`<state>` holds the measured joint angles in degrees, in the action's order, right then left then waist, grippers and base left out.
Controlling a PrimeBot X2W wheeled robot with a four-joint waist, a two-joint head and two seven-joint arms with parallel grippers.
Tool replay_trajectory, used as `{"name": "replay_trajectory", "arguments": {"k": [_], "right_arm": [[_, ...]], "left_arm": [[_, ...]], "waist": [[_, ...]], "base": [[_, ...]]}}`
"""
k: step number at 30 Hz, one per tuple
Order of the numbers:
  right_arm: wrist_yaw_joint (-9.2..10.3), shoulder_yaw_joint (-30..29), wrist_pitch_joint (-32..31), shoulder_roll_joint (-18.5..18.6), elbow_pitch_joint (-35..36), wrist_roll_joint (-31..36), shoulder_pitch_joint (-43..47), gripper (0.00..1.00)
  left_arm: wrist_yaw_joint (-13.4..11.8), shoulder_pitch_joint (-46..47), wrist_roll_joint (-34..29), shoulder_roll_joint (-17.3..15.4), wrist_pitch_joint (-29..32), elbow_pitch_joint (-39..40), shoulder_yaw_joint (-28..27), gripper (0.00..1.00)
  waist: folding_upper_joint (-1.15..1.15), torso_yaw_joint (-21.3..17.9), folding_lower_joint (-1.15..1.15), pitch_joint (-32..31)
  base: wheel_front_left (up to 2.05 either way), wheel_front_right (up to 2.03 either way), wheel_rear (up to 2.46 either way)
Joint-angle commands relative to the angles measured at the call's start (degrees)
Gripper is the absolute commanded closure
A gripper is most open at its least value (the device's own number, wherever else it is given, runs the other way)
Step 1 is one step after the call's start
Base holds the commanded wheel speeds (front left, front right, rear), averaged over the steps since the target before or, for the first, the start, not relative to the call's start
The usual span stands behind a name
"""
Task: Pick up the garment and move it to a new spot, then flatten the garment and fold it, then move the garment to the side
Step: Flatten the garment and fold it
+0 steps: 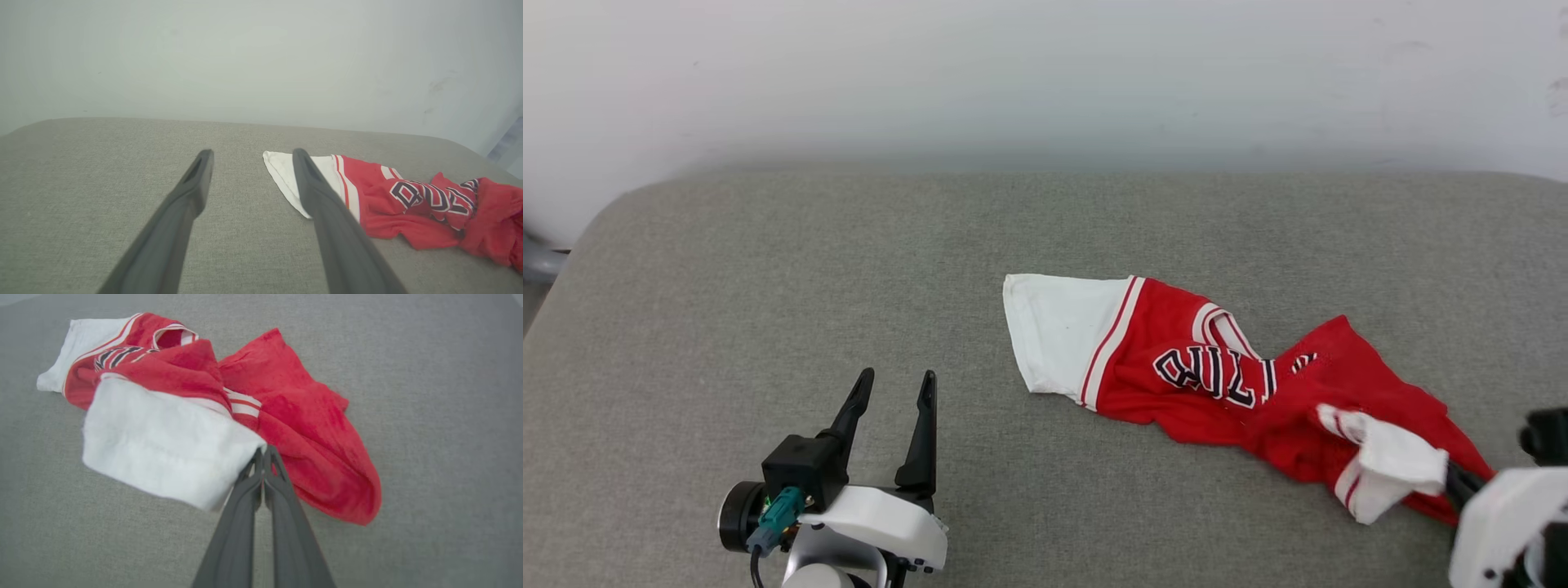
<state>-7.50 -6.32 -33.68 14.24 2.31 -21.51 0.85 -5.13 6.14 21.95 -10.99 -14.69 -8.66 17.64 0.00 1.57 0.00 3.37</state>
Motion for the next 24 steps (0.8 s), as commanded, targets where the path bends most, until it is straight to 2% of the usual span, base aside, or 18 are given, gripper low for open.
{"name": "replay_trajectory", "arguments": {"k": [1,6,9,12,13,14,15,16,17,24], "right_arm": [[0.02,-1.0,-0.3,-0.7,0.5,1.1,1.1,1.0],[0.04,-13.3,-1.9,-6.6,-0.4,2.2,4.8,1.0],[0.02,-16.5,-0.5,-8.0,-4.1,2.5,5.1,1.0],[0.03,-16.7,1.7,-8.7,-8.4,2.0,4.3,1.0],[0.03,-16.4,2.8,-8.6,-9.4,2.2,3.8,0.93],[0.03,-16.2,3.8,-8.8,-10.4,1.8,3.3,0.67],[0.02,-15.8,4.8,-8.9,-11.1,1.7,3.1,0.67],[0.03,-15.5,6.3,-8.8,-11.4,1.7,2.8,0.0],[0.03,-15.6,10.4,-8.4,-12.0,2.4,2.6,0.0],[0.03,-16.6,20.9,-9.6,-7.9,3.8,3.9,0.0]], "left_arm": [[-0.2,-0.5,0.2,-0.3,0.2,0.2,-0.1,0.0],[-0.3,-0.7,0.3,-0.5,0.7,0.7,0.3,0.0],[-0.3,-0.5,0.4,-0.7,0.8,0.9,0.5,0.0],[-0.3,0.0,0.3,-0.8,0.9,0.9,0.5,0.0],[-0.3,0.1,0.3,-0.9,0.9,0.9,0.5,0.0],[-0.4,0.2,0.4,-1.0,1.0,0.8,0.5,0.0],[-0.4,0.2,0.4,-1.0,1.0,0.8,0.5,0.0],[-0.4,0.2,0.5,-1.1,1.0,0.8,0.5,0.0],[-0.6,0.0,0.6,-1.2,1.0,0.7,0.5,0.0],[-1.1,-1.2,1.0,-1.8,1.1,0.8,0.2,0.0]], "waist": [[0.0,-0.4,0.0,-0.3],[0.0,-0.8,0.0,-0.2],[0.0,-0.8,0.0,0.3],[0.0,-0.7,0.0,1.0],[0.0,-0.7,0.0,1.2],[0.0,-0.7,0.0,1.3],[0.0,-0.7,0.0,1.3],[0.0,-0.7,0.0,1.4],[0.0,-0.8,0.0,1.1],[0.0,-1.5,0.0,-0.8]], "base": [[0.0,0.0,0.0],[0.0,0.0,0.0],[0.0,0.0,0.0],[0.0,0.0,0.0],[0.0,0.0,0.0],[0.0,0.0,0.0],[0.0,0.0,0.0],[0.0,0.0,0.0],[0.0,0.0,0.0],[0.0,0.0,0.0]]}}
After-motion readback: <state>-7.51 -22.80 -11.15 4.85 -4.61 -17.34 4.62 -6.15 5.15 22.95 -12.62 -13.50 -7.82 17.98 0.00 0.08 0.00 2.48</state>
